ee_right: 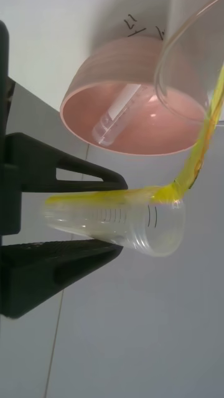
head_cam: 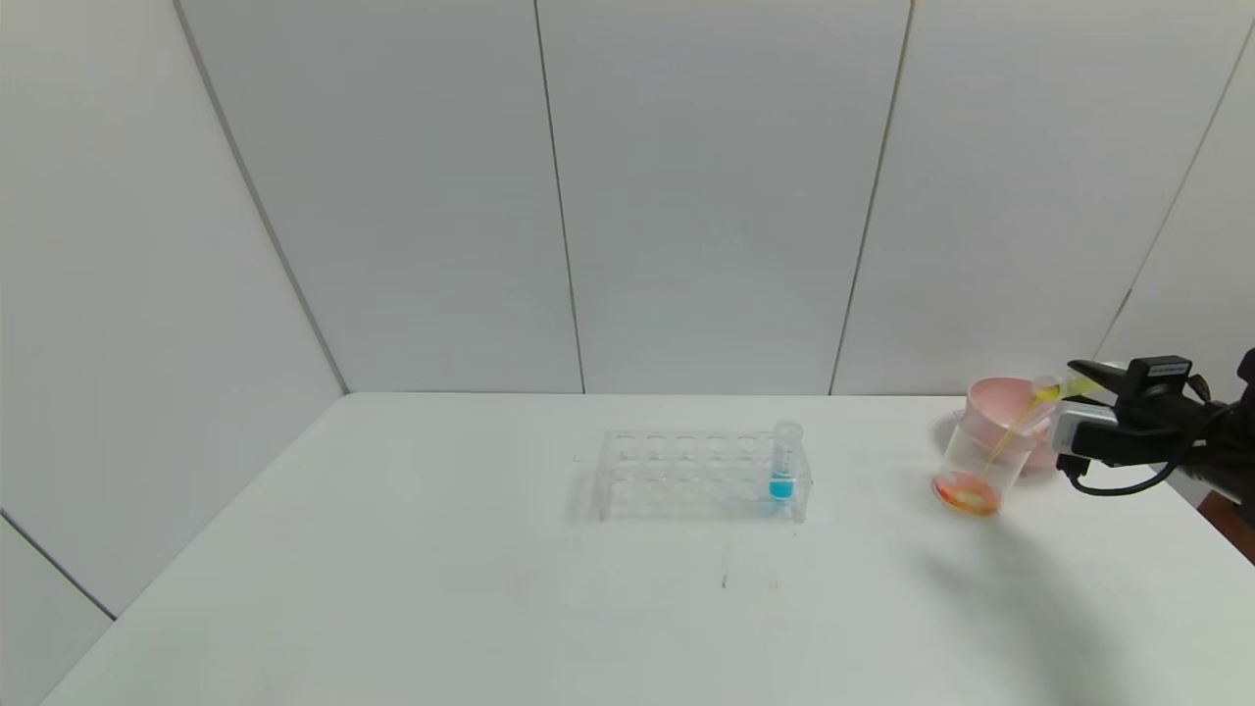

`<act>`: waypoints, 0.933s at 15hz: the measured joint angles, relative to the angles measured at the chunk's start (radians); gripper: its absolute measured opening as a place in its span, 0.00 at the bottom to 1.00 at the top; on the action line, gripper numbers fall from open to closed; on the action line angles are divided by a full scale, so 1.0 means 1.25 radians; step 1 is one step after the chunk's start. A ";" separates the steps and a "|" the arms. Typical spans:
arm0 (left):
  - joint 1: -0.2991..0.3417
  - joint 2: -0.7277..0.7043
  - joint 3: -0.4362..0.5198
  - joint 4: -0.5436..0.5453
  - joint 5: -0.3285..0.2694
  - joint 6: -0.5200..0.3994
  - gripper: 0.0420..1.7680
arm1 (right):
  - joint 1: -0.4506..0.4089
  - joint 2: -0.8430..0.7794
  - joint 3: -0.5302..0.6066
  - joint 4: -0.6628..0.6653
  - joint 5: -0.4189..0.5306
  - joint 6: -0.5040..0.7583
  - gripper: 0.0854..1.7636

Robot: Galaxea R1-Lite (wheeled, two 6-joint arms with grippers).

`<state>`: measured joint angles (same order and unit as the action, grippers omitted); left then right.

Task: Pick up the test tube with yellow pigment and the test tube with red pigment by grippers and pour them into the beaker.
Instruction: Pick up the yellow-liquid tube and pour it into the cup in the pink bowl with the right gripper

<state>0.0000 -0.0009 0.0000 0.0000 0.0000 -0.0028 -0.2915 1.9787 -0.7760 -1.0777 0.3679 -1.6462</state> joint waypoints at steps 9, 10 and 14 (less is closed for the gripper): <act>0.000 0.000 0.000 0.000 0.000 0.000 1.00 | 0.004 -0.003 -0.028 -0.006 -0.013 -0.076 0.25; 0.000 0.000 0.000 0.000 0.000 0.000 1.00 | 0.004 -0.004 -0.032 -0.007 -0.013 -0.087 0.25; 0.000 0.000 0.000 0.000 0.000 0.000 1.00 | 0.005 -0.006 -0.041 -0.021 -0.028 -0.103 0.25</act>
<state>0.0000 -0.0009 0.0000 0.0000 0.0000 -0.0028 -0.2857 1.9715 -0.8270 -1.1038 0.3328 -1.7747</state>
